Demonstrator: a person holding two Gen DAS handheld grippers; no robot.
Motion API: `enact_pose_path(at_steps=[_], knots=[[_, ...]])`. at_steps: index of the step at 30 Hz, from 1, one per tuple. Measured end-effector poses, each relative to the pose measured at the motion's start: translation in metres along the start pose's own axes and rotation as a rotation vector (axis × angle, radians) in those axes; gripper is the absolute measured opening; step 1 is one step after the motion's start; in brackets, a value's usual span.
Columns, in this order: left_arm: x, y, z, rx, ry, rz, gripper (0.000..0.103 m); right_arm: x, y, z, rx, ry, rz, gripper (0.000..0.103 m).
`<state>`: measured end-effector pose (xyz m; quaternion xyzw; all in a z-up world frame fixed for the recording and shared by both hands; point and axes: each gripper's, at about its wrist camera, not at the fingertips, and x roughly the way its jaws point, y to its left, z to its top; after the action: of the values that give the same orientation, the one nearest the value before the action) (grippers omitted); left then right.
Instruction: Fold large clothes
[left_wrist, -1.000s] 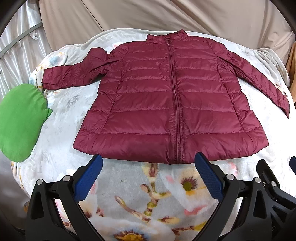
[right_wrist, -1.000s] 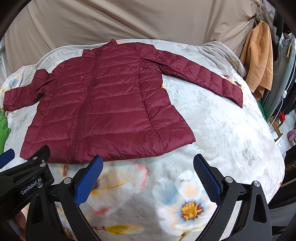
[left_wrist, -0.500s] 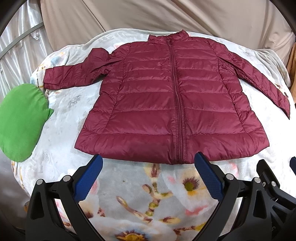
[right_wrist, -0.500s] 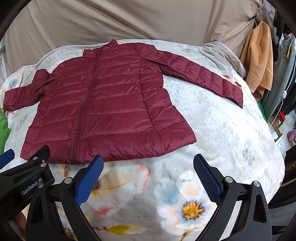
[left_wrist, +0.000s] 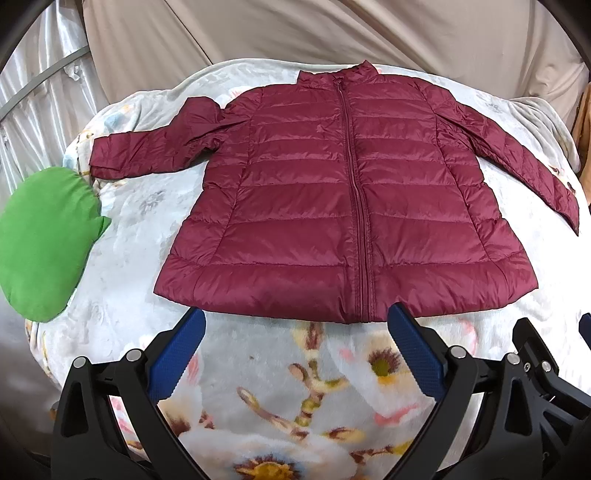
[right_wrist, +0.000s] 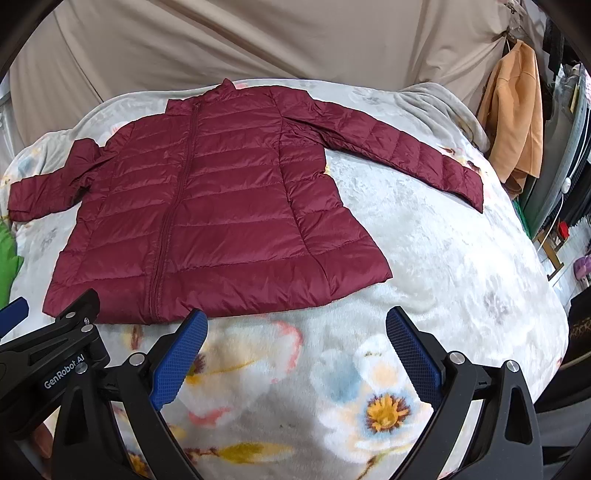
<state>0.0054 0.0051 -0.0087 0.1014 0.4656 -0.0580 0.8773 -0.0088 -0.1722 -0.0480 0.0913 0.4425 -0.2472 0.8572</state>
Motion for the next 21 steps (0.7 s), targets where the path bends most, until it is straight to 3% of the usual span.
enact_pose_path(at_steps=[17, 21], knots=[[0.003, 0.003, -0.002, 0.002, 0.008, 0.002, 0.096, -0.002, -0.001, -0.003, 0.0, 0.003, 0.002, 0.096], [0.007, 0.01, 0.001, -0.015, 0.026, -0.025, 0.096, 0.016, -0.01, -0.001, 0.034, 0.069, 0.073, 0.096]])
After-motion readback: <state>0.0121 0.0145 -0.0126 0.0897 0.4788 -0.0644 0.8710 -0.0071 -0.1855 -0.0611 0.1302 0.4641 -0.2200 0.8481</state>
